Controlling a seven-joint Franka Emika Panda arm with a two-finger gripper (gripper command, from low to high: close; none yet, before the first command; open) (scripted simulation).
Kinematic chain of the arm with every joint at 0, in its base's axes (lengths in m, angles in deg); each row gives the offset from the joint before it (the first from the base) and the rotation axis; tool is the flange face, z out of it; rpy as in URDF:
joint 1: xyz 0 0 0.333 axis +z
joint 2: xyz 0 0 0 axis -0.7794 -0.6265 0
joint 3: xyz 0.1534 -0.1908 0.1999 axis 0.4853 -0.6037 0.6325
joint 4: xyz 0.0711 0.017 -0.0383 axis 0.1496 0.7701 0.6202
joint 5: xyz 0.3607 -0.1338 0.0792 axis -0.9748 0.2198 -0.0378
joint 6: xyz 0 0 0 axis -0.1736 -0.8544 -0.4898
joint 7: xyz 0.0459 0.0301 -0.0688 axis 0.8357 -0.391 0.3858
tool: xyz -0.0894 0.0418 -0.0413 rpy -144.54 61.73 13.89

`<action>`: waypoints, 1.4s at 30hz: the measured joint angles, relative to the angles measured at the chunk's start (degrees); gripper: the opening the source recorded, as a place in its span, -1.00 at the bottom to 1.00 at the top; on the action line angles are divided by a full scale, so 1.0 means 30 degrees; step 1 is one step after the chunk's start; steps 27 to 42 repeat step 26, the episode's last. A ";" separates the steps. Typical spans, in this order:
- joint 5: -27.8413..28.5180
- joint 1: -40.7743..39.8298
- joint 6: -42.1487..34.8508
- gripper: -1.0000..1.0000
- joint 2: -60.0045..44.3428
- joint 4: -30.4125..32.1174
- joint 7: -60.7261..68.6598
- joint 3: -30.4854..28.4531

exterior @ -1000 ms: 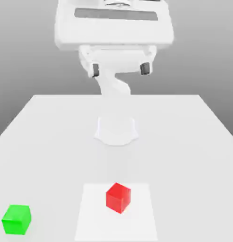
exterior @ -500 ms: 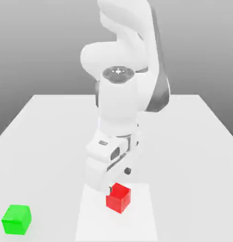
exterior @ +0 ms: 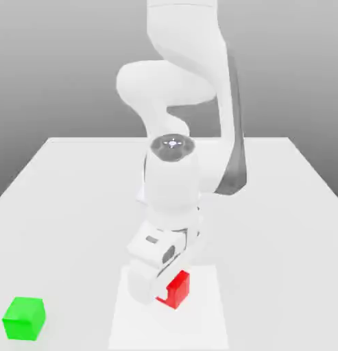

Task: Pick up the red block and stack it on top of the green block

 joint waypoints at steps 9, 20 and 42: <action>0.2086 -0.1525 -0.3709 -1.00 0.2386 -0.1125 -0.1408 -0.1719; -0.1032 -0.6421 -0.6286 -1.00 -0.1647 -0.7459 0.1475 -0.3890; -0.2331 -0.7210 -0.4857 1.00 -0.3432 -0.7696 0.2415 -0.3023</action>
